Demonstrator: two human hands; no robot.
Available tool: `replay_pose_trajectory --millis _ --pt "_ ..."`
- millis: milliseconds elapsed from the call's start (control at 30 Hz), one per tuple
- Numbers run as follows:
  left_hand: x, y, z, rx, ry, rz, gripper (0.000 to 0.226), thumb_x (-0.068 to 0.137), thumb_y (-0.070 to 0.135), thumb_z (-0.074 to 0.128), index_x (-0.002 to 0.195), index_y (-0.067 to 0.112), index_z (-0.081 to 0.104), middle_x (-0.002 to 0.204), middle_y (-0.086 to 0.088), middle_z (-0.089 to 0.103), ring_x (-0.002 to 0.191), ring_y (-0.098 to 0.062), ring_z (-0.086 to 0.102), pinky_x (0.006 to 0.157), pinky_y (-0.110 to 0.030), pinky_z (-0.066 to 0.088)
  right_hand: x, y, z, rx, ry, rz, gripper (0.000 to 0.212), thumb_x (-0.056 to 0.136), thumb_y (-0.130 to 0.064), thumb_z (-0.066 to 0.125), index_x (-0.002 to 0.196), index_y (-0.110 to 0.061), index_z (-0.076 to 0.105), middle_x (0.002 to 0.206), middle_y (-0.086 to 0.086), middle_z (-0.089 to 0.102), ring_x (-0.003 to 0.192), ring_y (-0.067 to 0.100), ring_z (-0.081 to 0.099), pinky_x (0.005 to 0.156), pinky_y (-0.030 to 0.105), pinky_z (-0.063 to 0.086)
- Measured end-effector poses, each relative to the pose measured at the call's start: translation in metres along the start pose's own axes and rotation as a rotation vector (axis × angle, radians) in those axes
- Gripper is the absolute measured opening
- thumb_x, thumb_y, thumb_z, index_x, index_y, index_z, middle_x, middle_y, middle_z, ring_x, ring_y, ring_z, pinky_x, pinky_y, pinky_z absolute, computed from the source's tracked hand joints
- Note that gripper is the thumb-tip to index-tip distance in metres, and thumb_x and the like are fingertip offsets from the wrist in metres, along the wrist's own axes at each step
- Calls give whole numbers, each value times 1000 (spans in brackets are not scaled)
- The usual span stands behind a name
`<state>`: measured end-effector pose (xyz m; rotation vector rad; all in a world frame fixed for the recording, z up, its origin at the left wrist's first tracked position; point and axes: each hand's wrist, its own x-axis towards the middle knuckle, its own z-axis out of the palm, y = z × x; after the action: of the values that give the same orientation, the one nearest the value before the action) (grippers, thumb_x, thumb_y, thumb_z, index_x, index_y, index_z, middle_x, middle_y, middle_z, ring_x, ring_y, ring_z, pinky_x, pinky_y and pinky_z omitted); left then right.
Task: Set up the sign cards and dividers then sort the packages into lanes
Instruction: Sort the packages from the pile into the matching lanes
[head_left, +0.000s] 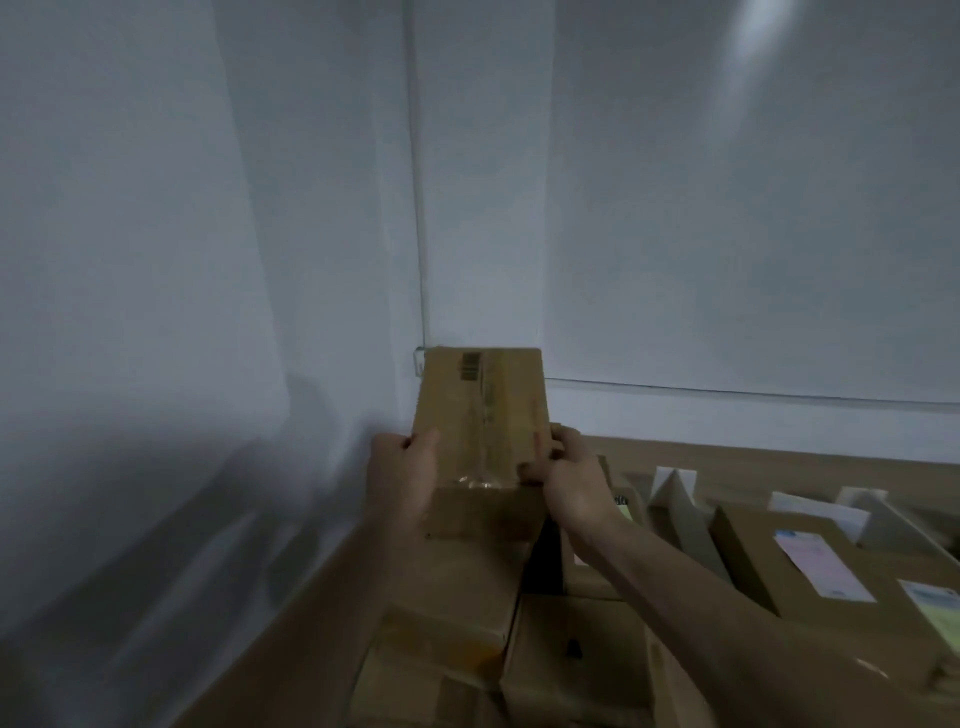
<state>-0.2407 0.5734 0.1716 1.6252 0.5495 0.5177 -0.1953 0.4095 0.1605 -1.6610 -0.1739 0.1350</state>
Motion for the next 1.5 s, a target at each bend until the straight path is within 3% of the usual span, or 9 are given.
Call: replay_pose_trajectory --millis 133,233,433,600,833,1000,1100,1200,1500 --pt "21 -22 3 -143 -18 -11 64 69 76 48 105 25 65 102 -3 71 97 -31 69 86 -51 56 -10 -6 -13 38 3 -159 41 89 10 59 107 -25 49 110 1 64 101 23 64 70 39 62" --pt "23 -25 3 -322 -54 -95 88 68 93 40 112 22 69 118 -10 71 109 -32 67 97 -54 52 -10 10 -27 26 60 -211 29 88 11 58 87 -18 53 95 7 66 97 33 65 73 56 60" --pt "-12 -18 8 -520 -198 -187 73 96 72 26 74 21 74 84 -9 76 75 -26 72 84 -45 52 -2 35 -43 47 142 -192 39 81 24 48 65 -11 53 79 11 67 92 31 67 78 44 59" --pt "-12 -37 15 -582 -259 -119 62 97 70 29 119 30 71 119 -6 73 111 -30 68 97 -59 51 6 42 -48 250 111 -156 18 94 10 45 89 5 62 82 13 69 82 28 67 72 35 55" --pt "-11 -39 29 -645 -239 -126 52 104 52 32 96 22 74 102 -9 77 97 -27 71 90 -51 55 10 49 -51 260 113 -151 43 105 -26 46 86 7 67 85 18 68 83 29 64 83 41 54" --pt "5 -46 28 -670 -205 -71 39 108 27 33 108 15 70 111 -14 73 110 -36 64 86 -46 55 26 49 -56 242 93 -112 24 95 -11 56 105 -16 78 105 8 75 102 27 68 81 38 54" --pt "3 -46 22 -599 -293 -15 41 105 26 34 105 7 71 107 -25 67 106 -43 60 92 -59 49 25 45 -60 222 46 -74 35 89 7 46 104 -8 73 87 5 75 85 25 66 62 30 51" --pt "-3 -50 18 -477 -345 -49 50 106 31 31 94 9 74 93 -20 72 88 -38 69 74 -45 56 27 52 -62 203 56 -21 36 86 10 42 106 -3 69 88 10 72 86 29 64 64 33 52" --pt "-15 -74 20 -350 -336 -171 50 104 37 33 74 11 64 72 -12 68 69 -29 68 72 -42 52 22 87 -55 210 50 92 34 102 -34 45 100 -6 64 99 14 69 92 30 67 84 48 55"
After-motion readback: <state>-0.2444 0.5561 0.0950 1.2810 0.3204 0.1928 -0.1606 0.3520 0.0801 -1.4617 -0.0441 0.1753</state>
